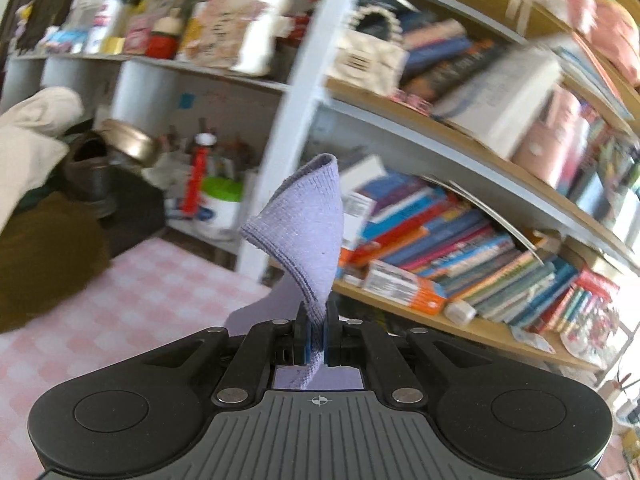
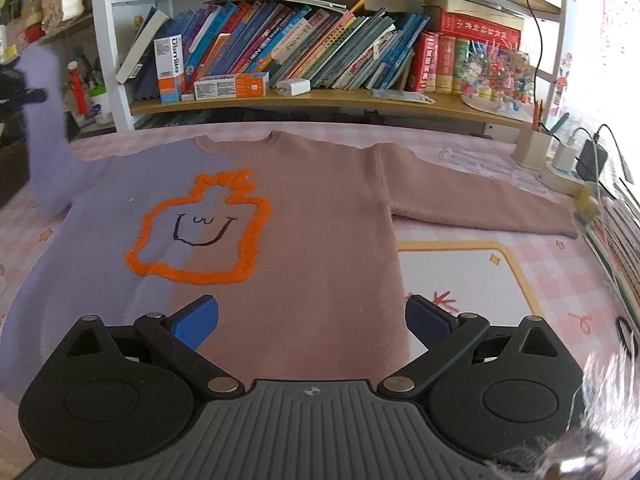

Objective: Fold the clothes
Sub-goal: 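Lift the lavender sleeve with the left gripper and fold it across the sweater body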

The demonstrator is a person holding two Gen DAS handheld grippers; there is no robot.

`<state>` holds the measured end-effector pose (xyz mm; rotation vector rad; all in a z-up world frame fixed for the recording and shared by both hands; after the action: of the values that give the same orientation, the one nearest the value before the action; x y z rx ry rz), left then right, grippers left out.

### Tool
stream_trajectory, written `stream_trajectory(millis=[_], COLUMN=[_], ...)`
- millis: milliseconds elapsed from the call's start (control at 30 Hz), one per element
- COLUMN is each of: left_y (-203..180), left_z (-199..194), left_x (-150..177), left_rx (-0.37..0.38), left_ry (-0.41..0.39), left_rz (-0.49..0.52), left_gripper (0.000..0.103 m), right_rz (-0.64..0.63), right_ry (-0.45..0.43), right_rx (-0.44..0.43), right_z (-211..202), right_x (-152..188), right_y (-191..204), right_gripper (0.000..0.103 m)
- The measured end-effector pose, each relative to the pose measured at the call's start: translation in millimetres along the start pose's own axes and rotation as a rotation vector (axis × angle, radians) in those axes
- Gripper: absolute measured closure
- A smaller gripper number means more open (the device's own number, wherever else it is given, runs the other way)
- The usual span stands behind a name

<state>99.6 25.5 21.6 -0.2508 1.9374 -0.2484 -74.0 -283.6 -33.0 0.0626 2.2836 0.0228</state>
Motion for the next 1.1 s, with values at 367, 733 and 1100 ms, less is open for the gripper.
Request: stream_trajectory(millis=[367, 733, 1100], left_y=[-109, -161, -194], left_z=[34, 57, 87], left_x=[37, 75, 111], left_rx=[0.032, 0.029, 0.018], left_ry=[0.063, 0.137, 0.253], left_rz=[0.13, 0.256, 0.363], left_gripper=[0.099, 0.099, 0.088], right_rz=[-0.011, -0.008, 0.008], right_ry=[0.0, 0.018, 0.04], right_rx=[-0.068, -0.075, -0.043], right_z=[-1, 0, -1], right_x=[3, 9, 17], right_y=[-56, -86, -104], right_gripper=[0.002, 0.002, 0.002])
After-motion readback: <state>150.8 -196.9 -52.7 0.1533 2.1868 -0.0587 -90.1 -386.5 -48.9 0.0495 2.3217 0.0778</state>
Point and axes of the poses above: each gripper's, at about its wrist camera, not at the fingertips, and z roughly the way its jaws point, y to its left, x to its underside, the point moved 2 cm from there along z, roughly the way its jaws point, and after that the axes turned 1 degree about z, right-handed, at the moved point
